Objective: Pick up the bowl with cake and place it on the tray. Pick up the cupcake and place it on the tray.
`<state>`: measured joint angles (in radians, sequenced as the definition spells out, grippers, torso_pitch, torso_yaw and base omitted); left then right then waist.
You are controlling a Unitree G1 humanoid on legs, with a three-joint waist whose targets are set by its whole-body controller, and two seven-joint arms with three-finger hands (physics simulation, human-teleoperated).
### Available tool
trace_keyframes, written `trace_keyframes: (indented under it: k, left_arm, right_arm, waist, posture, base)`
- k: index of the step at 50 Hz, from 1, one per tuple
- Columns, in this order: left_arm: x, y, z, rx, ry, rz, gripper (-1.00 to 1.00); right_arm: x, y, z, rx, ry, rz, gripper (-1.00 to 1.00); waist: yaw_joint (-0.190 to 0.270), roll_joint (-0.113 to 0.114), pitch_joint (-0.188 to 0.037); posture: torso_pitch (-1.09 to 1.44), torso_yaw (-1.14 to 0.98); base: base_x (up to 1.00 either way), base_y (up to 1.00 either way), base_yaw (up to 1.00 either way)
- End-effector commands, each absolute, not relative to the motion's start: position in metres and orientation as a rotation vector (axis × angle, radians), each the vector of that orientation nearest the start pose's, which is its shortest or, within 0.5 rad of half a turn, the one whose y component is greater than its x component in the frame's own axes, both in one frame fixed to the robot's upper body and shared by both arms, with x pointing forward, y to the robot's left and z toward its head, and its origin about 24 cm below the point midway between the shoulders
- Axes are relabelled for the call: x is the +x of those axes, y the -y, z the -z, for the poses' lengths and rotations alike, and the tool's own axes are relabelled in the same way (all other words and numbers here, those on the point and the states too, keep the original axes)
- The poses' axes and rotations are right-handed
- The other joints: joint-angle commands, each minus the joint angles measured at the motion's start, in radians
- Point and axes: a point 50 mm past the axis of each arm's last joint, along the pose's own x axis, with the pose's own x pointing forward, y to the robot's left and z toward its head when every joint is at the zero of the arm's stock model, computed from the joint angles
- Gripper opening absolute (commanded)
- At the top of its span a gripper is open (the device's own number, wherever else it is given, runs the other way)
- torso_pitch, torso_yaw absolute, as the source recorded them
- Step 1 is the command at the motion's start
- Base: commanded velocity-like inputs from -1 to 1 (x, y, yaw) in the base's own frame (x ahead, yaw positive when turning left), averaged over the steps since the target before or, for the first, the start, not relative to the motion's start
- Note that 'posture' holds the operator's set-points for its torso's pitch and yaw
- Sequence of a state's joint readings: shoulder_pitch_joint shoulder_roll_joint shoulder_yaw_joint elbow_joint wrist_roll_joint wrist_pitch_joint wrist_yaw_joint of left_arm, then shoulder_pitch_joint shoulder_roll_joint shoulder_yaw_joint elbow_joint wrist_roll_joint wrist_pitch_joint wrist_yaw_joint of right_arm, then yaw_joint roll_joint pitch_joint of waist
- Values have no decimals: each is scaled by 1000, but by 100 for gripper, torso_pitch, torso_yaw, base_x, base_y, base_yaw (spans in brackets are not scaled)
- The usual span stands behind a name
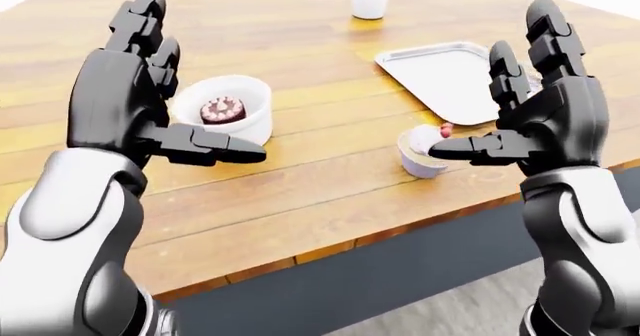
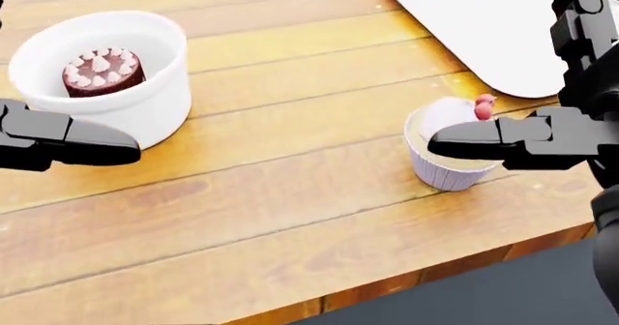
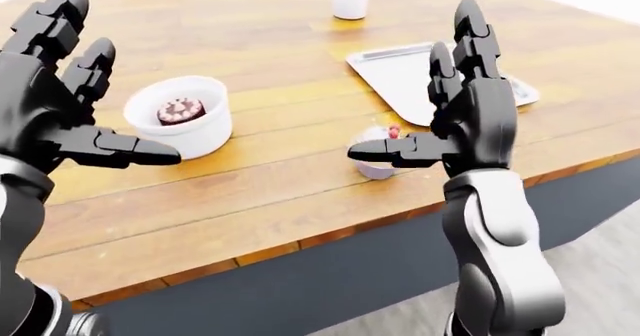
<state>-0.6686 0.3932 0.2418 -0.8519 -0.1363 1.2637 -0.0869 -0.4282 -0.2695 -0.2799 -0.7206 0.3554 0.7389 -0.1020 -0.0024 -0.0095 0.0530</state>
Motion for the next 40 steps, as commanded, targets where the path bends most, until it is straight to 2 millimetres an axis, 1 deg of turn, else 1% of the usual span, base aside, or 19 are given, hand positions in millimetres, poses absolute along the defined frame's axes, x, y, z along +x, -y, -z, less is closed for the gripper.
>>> trace_keyframes:
  k: [1,5,8,11,15,20,21,24,26,33,40]
  left_arm:
    - [236,-181,-293,269,349,-15,100]
    - [237,-179,-291,344,342,-11,100]
    - [240,-174,-290,440,337,-6,100]
    - [247,-168,-287,512,332,-5,100]
    - [260,-164,-283,597,336,-20,100]
    - [284,-154,-272,692,328,-43,100]
    - [288,-153,-272,737,332,-62,100]
    - [295,-146,-275,784,342,-70,100]
    - [302,-144,-269,821,322,-68,100]
    - [308,-151,-263,923,259,-118,100]
    - [315,-153,-252,951,218,-110,100]
  right_arm:
    - [241,191,-262,21,516,27,100]
    - [242,193,-263,19,521,30,100]
    - [240,192,-266,17,525,28,100]
    - [238,190,-269,16,528,25,100]
    - [238,191,-271,18,533,25,100]
    - [238,191,-271,20,538,23,100]
    - [238,191,-271,20,538,24,100]
    - [238,192,-269,22,538,27,100]
    - [238,193,-269,22,539,29,100]
    - [238,194,-268,24,539,33,100]
    - [238,193,-267,24,538,34,100]
  waist:
    - [-1,3,-29]
    - [2,-7,-30]
    - [5,-11,-32]
    - [9,-13,-29]
    - [15,-18,-25]
    - [18,-26,-25]
    - [18,-28,-26]
    - [17,-32,-27]
    - [16,-35,-27]
    - [12,-33,-30]
    - [10,-30,-34]
  posture:
    - [0,0]
    - [0,0]
    - [0,0]
    - [0,0]
    - [0,0]
    - [0,0]
    - [0,0]
    - [0,0]
    - [0,0]
    - [0,0]
    - [0,0]
  base:
    - [0,0,0]
    - [0,0,0]
    - [0,0,0]
    - [0,0,0]
    - [0,0,0]
    - [0,0,0]
    - [0,0,0]
    - [0,0,0]
    - [0,0,0]
    - [0,0,0]
    - [0,0,0]
